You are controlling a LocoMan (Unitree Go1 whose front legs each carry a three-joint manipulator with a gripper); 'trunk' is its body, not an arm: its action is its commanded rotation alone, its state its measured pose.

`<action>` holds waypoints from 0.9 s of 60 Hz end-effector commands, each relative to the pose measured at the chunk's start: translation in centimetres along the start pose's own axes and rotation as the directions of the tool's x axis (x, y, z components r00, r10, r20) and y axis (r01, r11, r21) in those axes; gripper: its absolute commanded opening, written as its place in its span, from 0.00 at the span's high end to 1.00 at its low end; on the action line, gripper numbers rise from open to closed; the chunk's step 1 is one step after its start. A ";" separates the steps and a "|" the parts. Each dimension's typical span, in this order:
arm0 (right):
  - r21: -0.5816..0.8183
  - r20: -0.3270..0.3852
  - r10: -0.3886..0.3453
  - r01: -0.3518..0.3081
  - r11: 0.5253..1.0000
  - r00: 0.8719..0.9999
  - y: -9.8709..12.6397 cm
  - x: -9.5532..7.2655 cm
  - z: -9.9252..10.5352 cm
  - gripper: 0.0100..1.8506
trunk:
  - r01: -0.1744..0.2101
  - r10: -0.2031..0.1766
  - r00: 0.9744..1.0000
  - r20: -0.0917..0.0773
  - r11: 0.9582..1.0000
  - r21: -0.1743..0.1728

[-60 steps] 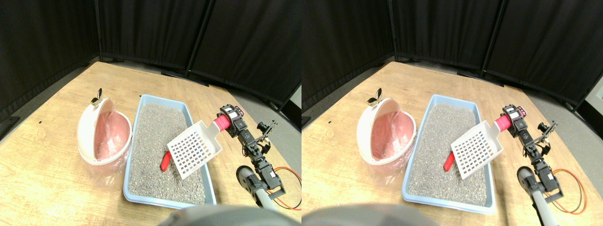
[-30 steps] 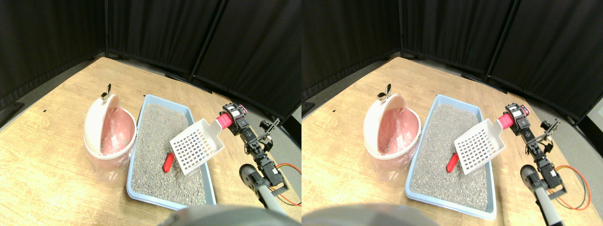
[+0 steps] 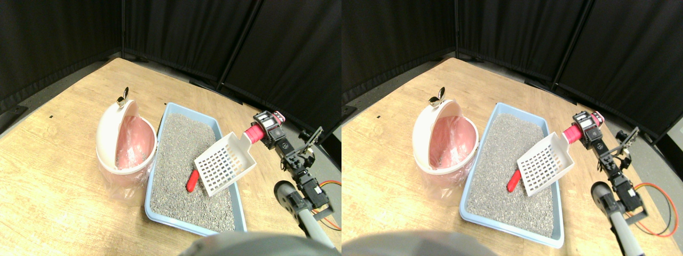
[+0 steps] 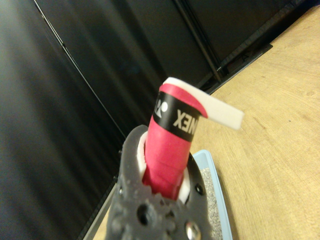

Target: Scoop (unimanual)

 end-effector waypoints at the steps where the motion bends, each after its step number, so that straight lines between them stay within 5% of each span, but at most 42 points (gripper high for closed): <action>1: -0.020 0.084 -0.006 0.008 1.000 0.996 0.2 0.4 0.7 0.98 | -0.018 0.018 1.000 -0.022 1.000 -0.026; 24: -0.126 0.136 -0.032 0.049 0.991 0.990 -0.4 1.4 1.3 0.98 | -0.007 0.007 1.000 -0.020 1.000 -0.018; 28: -0.156 0.157 -0.029 0.054 0.986 0.987 -0.8 1.6 1.5 0.91 | -0.002 0.002 1.000 -0.015 1.000 -0.020; 54: -0.155 0.163 -0.019 0.045 0.987 0.986 -1.7 1.3 1.9 0.98 | 0.005 -0.005 1.000 -0.021 1.000 -0.019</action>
